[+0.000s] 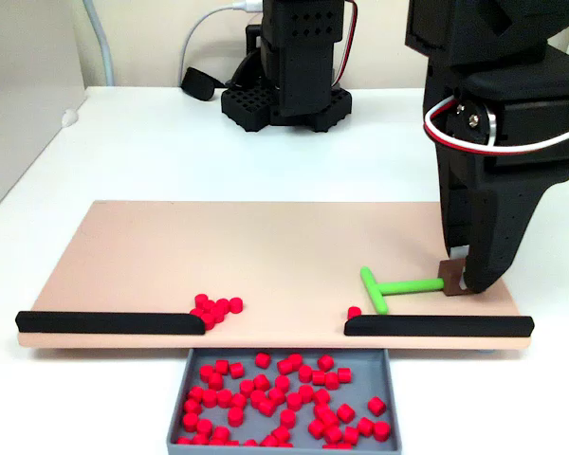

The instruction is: Push granules from left to the grey container

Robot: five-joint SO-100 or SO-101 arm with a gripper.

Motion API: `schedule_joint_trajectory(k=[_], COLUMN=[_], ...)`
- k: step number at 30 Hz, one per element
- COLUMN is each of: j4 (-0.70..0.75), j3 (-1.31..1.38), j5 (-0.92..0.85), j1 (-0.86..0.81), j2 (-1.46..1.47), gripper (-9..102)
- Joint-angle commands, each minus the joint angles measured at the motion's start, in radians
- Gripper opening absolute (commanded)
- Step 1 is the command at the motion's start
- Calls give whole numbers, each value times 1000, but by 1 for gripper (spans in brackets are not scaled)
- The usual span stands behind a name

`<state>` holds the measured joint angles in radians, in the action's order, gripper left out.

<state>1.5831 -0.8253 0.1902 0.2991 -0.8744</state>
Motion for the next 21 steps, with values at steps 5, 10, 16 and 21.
schedule_joint_trajectory(k=[5,10,16,21], j4=[-6,5,6,6], j3=[37,124,124,121], j5=[-2,-9,-9,-11], j1=[-28,-37,-43,-54], j2=[12,78,80,81], gripper=[0,0,0,0])
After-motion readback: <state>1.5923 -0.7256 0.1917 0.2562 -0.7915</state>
